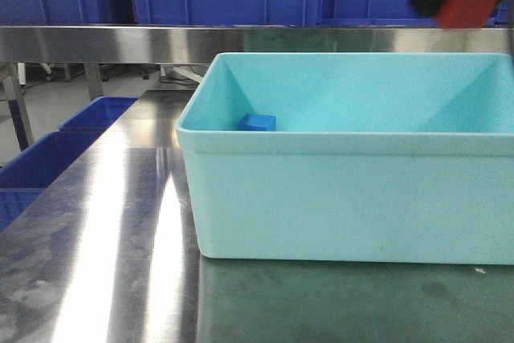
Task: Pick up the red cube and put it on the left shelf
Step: 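Close the right gripper on the red cube and lift it out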
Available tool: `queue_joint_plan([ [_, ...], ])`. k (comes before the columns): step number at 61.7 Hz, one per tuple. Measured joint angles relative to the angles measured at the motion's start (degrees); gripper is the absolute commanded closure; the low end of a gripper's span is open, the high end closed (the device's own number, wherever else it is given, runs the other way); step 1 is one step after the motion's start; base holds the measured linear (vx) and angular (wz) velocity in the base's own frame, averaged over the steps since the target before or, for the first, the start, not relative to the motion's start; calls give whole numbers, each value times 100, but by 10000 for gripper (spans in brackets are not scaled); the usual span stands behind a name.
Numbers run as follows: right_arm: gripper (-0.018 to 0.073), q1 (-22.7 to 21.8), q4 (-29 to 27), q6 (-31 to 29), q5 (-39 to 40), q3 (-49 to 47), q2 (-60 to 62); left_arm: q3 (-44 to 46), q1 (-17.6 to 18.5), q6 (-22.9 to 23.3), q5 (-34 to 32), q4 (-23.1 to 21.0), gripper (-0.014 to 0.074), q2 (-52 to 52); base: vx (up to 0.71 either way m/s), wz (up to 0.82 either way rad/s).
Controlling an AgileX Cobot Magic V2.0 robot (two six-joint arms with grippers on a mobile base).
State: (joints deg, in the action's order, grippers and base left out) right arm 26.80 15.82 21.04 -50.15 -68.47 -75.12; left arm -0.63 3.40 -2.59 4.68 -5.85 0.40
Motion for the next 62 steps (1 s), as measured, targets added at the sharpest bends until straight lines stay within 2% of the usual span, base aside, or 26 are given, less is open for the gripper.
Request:
queue_joint_plan([
  [12,377,-284,296,-2,90,1036,1210,0,0,0,0,0,496,0,0,0],
  [31,377,-1257,382,-23,125,2705,3134,0,0,0,0,0,495,0,0,0],
  [62,377,-1317,382,-23,427,4006,6269,0,0,0,0,0,495,0,0,0],
])
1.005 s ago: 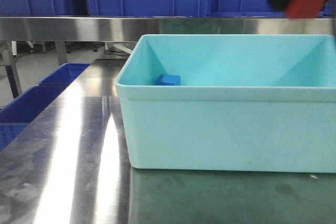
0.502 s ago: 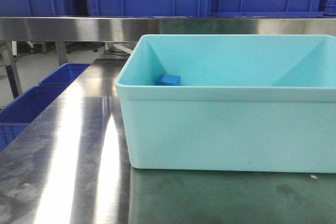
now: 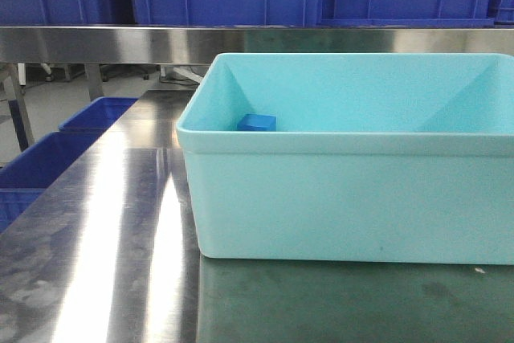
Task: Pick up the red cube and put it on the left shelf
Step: 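Close the right gripper on the red cube and lift it out, then drive the base to the blue-bin shelf holding the red cube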
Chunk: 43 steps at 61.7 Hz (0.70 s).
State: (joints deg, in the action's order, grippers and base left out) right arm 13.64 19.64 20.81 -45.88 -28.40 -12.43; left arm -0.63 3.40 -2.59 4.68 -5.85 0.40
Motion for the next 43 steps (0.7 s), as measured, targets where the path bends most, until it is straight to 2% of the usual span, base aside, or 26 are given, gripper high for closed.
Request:
queue_joint_plan([
  [10,377,0,0,0,1,54,378,0,0,0,0,0,495,0,0,0],
  [43,377,0,3,0,-100,66,388,0,0,0,0,0,495,0,0,0],
])
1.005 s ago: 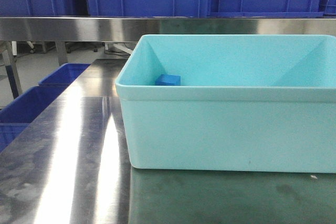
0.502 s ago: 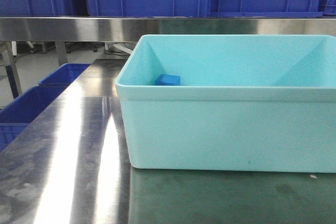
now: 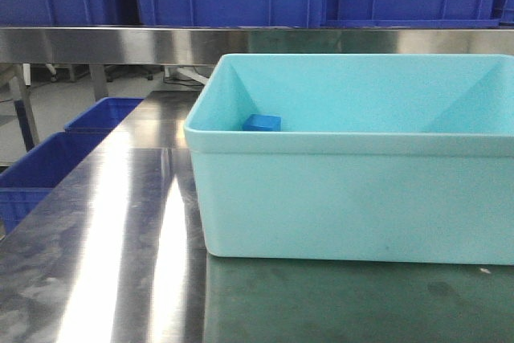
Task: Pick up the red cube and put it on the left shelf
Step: 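Drive the base to the blue-bin shelf holding the red cube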
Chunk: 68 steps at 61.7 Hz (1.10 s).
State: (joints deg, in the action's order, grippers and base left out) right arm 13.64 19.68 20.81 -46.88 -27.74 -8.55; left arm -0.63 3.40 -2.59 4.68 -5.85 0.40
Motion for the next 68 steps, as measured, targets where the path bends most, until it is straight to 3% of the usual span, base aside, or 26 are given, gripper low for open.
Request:
queue_joint_plan([
  [30,377,0,10,0,-13,0,2,0,0,0,0,0,495,0,-6,34],
  [68,377,0,10,0,-13,0,2,0,0,0,0,0,495,0,-15,76],
])
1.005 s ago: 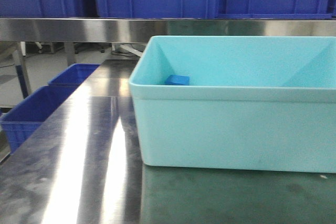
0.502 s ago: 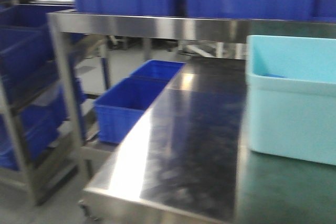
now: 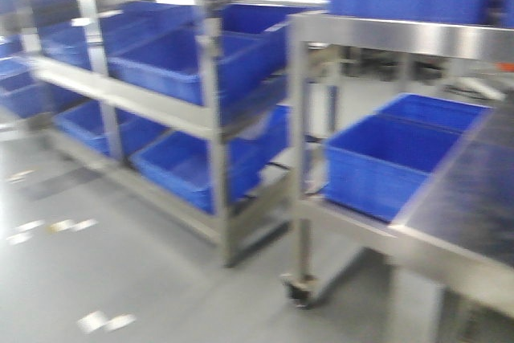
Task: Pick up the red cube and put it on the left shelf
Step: 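Drive the base to the blue-bin shelf holding the red cube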
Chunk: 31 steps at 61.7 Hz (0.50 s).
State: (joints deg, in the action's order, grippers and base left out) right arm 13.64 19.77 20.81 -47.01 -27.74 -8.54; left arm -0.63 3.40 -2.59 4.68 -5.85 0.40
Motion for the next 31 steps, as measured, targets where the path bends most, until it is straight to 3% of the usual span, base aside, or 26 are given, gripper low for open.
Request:
queue_joint_plan([
  [31,377,0,0,0,-11,0,0,0,0,0,0,0,495,0,-12,94],
])
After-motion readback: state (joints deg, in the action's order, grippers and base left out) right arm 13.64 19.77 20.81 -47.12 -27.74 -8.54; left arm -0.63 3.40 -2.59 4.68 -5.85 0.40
